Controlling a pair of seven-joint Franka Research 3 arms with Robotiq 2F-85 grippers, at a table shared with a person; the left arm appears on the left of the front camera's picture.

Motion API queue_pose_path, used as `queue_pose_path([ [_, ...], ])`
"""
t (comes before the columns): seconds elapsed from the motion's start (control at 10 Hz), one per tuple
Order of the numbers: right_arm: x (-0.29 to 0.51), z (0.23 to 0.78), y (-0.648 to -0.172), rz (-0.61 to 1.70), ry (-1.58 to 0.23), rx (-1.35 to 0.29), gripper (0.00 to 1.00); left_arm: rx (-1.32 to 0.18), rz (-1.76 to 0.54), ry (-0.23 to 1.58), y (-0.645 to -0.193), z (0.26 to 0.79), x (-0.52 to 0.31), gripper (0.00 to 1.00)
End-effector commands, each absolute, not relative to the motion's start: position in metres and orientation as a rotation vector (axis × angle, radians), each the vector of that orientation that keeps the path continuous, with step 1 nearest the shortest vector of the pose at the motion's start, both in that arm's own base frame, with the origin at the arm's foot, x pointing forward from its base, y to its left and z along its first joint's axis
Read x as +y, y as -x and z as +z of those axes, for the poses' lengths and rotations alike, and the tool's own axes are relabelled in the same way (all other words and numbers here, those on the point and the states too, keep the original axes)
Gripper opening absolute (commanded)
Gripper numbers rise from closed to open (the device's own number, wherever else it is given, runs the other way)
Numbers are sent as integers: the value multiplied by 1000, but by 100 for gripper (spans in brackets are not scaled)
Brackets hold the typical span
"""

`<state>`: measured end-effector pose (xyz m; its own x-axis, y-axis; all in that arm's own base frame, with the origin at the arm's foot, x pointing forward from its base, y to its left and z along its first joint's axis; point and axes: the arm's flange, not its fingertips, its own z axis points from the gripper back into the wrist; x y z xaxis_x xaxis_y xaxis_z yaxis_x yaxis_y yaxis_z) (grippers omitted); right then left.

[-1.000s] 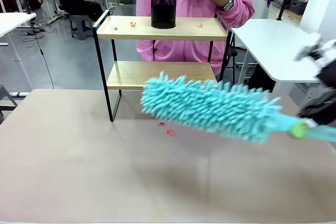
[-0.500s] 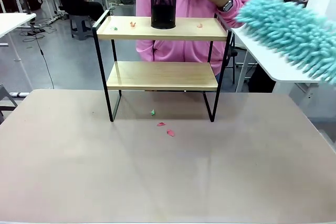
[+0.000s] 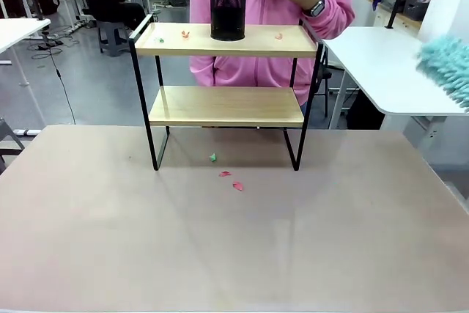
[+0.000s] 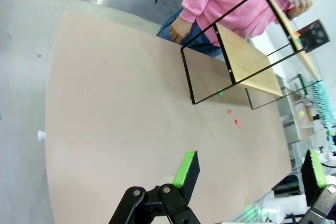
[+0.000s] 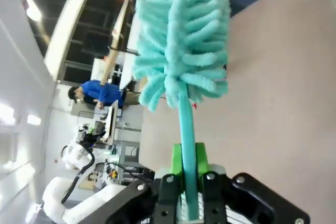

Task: Clean the shelf.
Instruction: Clean the specific tier of the Shelf with the Duster once objects are removed, then clean the remaining tier of the Shelf with the Duster once objects are removed.

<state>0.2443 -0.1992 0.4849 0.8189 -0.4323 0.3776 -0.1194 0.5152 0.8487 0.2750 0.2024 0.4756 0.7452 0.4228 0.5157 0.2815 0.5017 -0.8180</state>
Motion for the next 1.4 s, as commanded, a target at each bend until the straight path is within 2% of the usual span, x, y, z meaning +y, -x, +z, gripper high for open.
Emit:
queue_pose_path([
  [0.0,-200,497,-222,-121,-1121,-655,0,-788,81,1076,-276,477,201,100],
  [1.3,-200,497,-222,-121,-1121,-655,0,-788,81,1076,-276,477,201,100],
])
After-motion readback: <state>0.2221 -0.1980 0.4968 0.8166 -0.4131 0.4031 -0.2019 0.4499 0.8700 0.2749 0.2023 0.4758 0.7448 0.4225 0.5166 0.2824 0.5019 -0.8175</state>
